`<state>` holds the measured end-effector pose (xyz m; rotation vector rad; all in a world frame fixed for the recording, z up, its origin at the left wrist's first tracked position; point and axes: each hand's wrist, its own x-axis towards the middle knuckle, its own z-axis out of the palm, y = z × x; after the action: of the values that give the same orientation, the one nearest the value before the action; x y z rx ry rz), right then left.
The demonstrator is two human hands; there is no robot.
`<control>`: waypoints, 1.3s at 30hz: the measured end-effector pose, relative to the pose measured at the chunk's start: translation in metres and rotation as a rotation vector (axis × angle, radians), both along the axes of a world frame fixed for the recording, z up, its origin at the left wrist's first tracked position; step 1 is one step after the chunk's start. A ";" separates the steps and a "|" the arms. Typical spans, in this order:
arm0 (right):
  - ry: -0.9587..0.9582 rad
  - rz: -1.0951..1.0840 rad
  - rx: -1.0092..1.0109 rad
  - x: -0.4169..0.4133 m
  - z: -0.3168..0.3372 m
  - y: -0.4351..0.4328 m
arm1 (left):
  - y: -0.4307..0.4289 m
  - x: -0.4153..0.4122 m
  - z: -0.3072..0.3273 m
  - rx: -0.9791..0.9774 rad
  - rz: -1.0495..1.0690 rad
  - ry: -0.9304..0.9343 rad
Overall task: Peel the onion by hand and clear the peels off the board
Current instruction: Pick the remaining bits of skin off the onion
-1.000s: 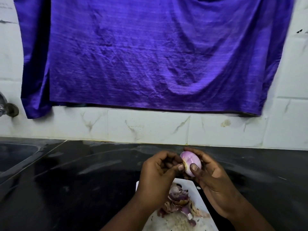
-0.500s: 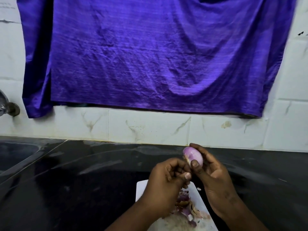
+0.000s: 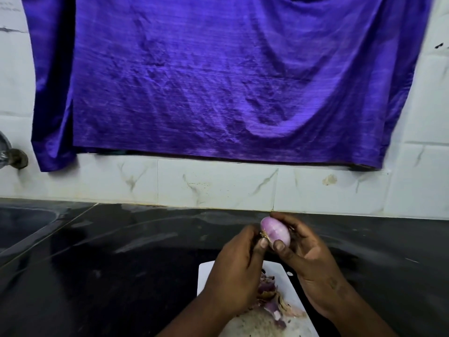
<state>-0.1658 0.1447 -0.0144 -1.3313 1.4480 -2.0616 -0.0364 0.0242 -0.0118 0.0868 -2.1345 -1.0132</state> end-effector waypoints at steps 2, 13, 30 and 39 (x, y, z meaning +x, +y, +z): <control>0.024 -0.012 0.008 0.000 -0.002 -0.001 | -0.001 -0.001 -0.001 0.011 0.020 0.015; -0.072 0.011 -0.063 0.008 0.004 -0.003 | -0.001 -0.003 0.010 0.348 -0.187 0.198; 0.112 -0.247 0.027 -0.002 -0.001 0.002 | -0.007 -0.002 0.000 0.093 0.050 0.171; 0.284 -0.225 0.094 -0.005 -0.011 0.000 | -0.013 -0.008 -0.002 0.095 -0.026 0.242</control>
<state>-0.1708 0.1450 -0.0250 -1.5326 1.8673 -1.9652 -0.0440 0.0112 -0.0136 -0.0174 -1.8730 -1.0824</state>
